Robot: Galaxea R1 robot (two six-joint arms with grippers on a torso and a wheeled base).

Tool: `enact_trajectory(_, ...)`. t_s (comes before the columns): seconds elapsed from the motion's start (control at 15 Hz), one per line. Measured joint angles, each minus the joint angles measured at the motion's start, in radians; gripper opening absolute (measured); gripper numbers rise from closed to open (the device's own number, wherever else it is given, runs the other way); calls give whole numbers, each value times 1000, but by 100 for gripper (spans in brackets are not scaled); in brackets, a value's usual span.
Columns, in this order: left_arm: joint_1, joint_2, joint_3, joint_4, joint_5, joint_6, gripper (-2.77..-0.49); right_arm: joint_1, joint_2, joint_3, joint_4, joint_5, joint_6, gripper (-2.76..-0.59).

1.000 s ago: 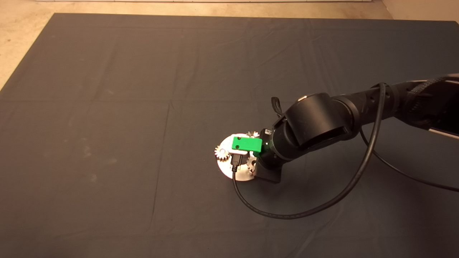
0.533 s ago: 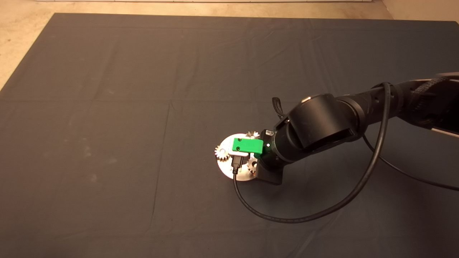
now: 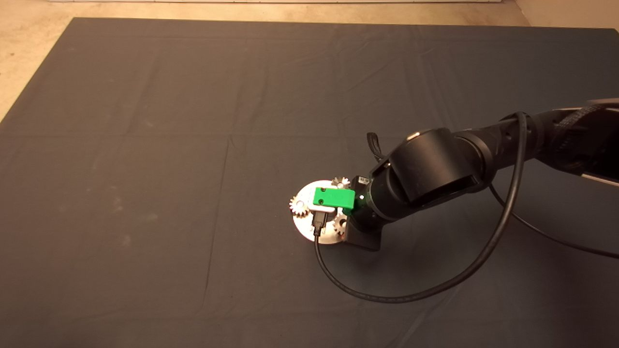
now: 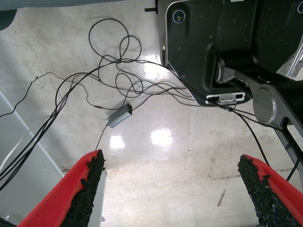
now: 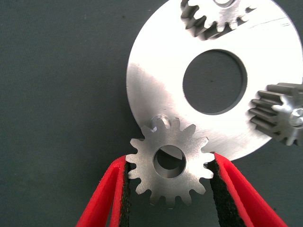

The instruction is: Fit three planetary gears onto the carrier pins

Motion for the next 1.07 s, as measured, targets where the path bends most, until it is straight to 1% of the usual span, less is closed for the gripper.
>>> enact_trajectory(0.13, 0, -2, 0, 0, 0, 0, -124, -14, 0, 0, 0, 0, 0, -236)
enact_trajectory(0.47, 0, -46, 0, -3, 0, 21, -124, -14, 1, 0, 0, 0, 0, -236)
enact_trajectory(0.87, 0, -59, 0, -14, -1, 30, -124, -14, 1, -8, -1, 0, 0, -236)
enact_trajectory(1.07, 0, -78, 2, -25, -1, 41, -124, -18, 4, -18, -4, 0, 0, -236)
